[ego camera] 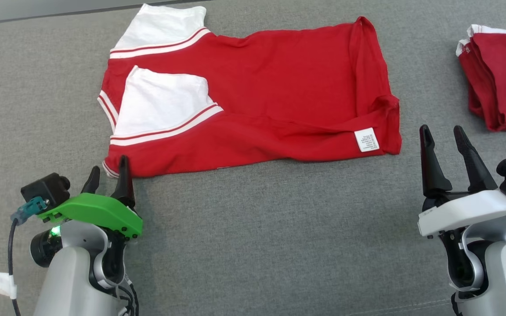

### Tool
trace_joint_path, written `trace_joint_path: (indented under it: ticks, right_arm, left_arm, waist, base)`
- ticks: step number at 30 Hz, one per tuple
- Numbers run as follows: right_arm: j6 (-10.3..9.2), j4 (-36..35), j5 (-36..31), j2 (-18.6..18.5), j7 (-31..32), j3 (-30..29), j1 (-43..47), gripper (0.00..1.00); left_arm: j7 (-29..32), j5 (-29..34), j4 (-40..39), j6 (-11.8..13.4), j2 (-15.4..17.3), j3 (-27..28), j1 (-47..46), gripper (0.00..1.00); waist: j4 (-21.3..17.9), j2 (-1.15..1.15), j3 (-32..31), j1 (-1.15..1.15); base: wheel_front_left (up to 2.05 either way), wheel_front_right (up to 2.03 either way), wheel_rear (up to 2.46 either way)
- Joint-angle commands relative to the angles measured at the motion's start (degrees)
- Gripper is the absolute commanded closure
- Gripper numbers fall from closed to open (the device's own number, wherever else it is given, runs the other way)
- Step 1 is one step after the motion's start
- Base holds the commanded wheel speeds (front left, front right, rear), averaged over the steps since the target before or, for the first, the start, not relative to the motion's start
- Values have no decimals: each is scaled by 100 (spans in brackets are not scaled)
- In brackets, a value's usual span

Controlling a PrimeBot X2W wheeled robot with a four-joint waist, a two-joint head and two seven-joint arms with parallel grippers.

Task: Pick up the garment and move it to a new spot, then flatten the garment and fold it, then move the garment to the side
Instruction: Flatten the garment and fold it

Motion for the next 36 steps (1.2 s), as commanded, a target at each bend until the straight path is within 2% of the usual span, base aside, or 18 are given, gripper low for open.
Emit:
trace_joint_path:
  ticks: [1, 3, 4, 5, 6, 7, 9, 10, 20, 29, 33, 34, 36]
  right_arm:
    - [0, 18, 25, -13, -42, 5, -27, 0]
    - [0, 52, 37, -12, -50, 18, -40, 0]
    - [0, 71, 50, -12, -58, 26, -48, 0]
    - [0, 87, 58, -12, -64, 34, -53, 0]
    - [0, 103, 55, -12, -64, 45, -63, 0]
    - [0, 118, 55, -13, -70, 49, -71, 0]
    - [0, 176, 73, -12, -67, 68, -92, 0]
    - [0, 230, 88, -12, -48, 84, -111, 0]
    - [0, 1262, 88, -12, 197, 201, -571, 0]
    - [0, 3005, -81, -12, 156, -155, -1317, 0]
    - [0, 3630, -42, -13, 110, -96, -1605, 0]
    - [0, 3742, -34, -13, 129, -68, -1653, 49]
    - [0, 3933, -75, -12, 189, -40, -1726, 79]
  left_arm:
    - [68, -40, 82, 42, 52, 20, -100, 0]
    - [170, -45, 219, 123, 98, 37, -155, 0]
    - [234, -30, 297, 167, 117, 35, -174, 7]
    - [296, -22, 353, 209, 128, 30, -188, 19]
    - [364, -25, 409, 232, 134, 19, -204, 51]
    - [390, -46, 438, 238, 130, 17, -211, 56]
    - [458, -67, 482, 243, 141, 2, -190, 91]
    - [473, -70, 486, 247, 148, -9, -175, 100]
    - [390, -28, 30, 145, 190, -104, 76, 100]
    - [336, -38, -530, 198, 136, -223, 247, 100]
    - [341, -32, -627, 221, 122, -271, 270, 100]
    - [338, -36, -640, 221, 121, -274, 273, 100]
    - [327, -46, -662, 226, 128, -274, 286, 100]
  waist:
    - [-72, 0, 58, 0]
    - [-111, 0, 75, 0]
    - [-130, 0, 80, 0]
    - [-144, 0, 82, 0]
    - [-159, 0, 83, 0]
    - [-168, 0, 82, 0]
    - [-178, 0, 71, 0]
    - [-178, 0, 62, 0]
    - [-31, 0, -21, 0]
    - [255, 0, -88, 0]
    - [301, 0, -111, 0]
    - [303, 0, -119, 0]
    - [298, 0, -137, 0]
  base:
    - [0, 0, 0]
    - [0, 0, 0]
    - [0, 0, 0]
    - [0, 0, 0]
    - [0, 0, 0]
    - [0, 0, 0]
    - [0, 0, 0]
    - [0, 0, 0]
    - [0, 0, 0]
    - [0, 0, 0]
    - [0, 0, 0]
    - [0, 0, 0]
    - [0, 0, 0]
